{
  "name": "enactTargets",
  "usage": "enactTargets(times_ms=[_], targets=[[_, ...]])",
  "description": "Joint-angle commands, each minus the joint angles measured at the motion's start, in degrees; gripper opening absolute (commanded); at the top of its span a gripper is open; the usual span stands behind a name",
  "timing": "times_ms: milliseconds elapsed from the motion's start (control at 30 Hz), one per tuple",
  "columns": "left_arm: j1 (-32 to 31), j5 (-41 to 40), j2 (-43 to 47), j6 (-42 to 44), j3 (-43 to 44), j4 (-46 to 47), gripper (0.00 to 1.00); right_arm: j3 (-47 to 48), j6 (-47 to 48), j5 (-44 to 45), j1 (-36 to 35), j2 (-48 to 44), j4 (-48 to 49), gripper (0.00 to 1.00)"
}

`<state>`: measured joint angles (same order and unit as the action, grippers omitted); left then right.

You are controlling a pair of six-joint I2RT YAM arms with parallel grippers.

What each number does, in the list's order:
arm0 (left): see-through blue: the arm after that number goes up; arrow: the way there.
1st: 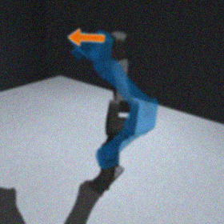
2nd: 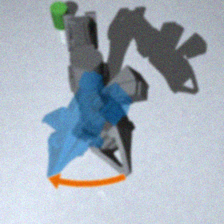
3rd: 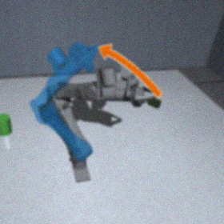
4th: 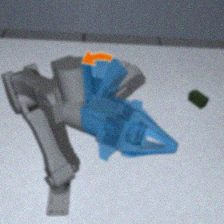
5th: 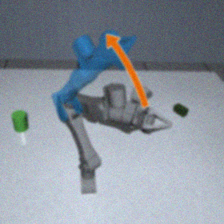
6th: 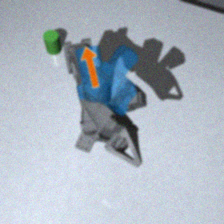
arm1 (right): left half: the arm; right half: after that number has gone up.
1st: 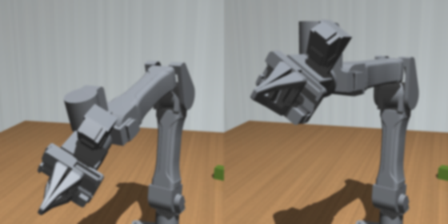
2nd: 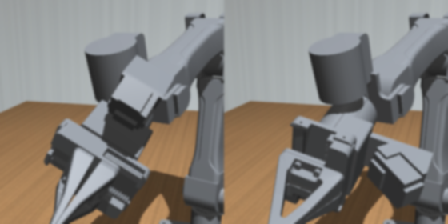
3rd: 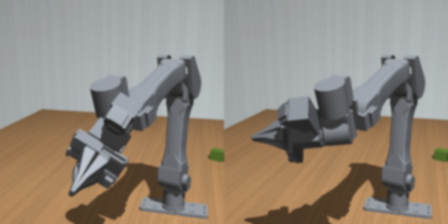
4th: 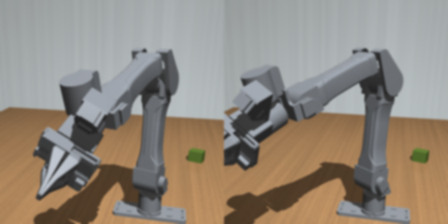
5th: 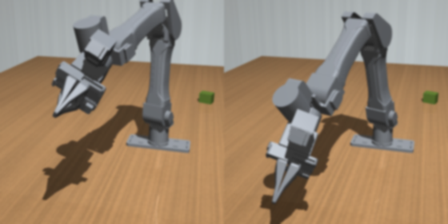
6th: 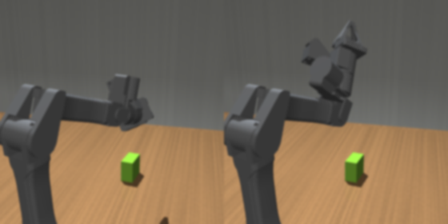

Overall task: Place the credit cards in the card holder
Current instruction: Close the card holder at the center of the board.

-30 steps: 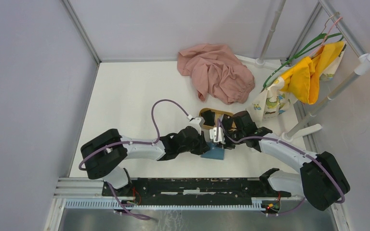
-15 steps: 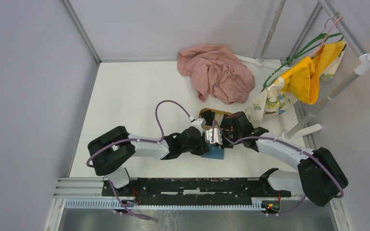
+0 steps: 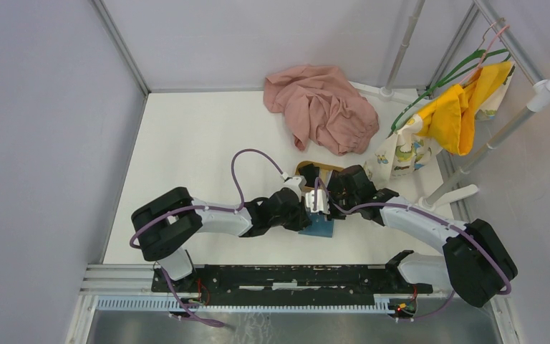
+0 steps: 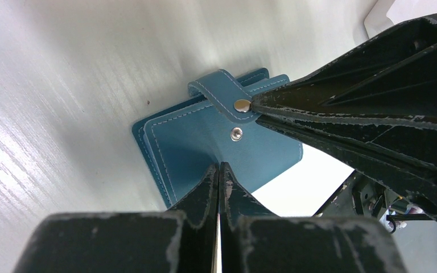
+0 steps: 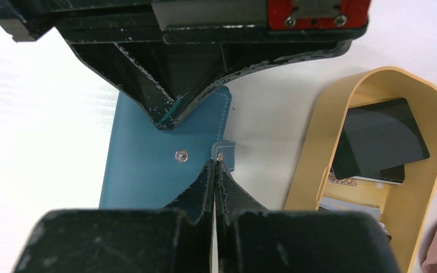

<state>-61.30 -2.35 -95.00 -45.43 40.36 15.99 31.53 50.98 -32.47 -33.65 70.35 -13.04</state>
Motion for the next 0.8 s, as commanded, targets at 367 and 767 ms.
enactTargets(times_ms=[367,767], targets=[[1.9,0.6,-1.8,-0.1,-0.5,1.0,0.02,2.0,4.9,-2.5,-0.6,1.0,-5.8,0.0],[2.1,1.3,-2.0,-0.1,-0.6,1.8,0.02,1.4,5.0,0.2,-2.2,1.7,-4.9,0.0]])
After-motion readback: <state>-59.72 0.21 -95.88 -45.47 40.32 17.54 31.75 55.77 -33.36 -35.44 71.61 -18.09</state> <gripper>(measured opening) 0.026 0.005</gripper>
